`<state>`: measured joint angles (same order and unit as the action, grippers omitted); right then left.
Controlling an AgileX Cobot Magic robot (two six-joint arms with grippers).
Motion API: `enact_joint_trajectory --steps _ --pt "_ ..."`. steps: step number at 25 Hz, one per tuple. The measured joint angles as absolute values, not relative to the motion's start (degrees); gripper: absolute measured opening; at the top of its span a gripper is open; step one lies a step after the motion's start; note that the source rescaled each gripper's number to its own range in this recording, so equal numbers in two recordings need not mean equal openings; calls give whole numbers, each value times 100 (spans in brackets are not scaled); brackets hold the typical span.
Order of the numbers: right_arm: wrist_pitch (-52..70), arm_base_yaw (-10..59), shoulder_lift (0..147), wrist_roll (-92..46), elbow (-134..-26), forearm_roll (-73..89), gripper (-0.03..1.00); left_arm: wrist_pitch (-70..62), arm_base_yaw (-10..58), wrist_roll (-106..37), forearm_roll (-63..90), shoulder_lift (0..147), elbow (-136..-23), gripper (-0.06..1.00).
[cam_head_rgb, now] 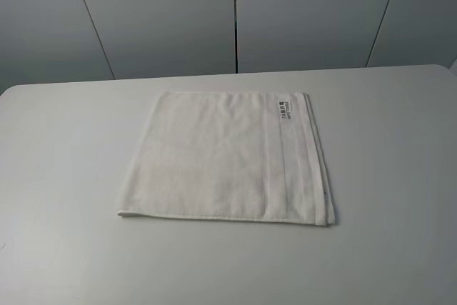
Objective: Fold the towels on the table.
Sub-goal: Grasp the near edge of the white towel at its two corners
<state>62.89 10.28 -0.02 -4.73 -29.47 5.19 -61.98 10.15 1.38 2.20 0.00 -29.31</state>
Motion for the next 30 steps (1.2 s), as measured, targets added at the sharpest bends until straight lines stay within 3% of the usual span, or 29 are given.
enact_joint_trajectory --steps 30 --pt "6289 1028 -2 -473 -2947 519 100 -6198 1015 138 220 0 -2931 99"
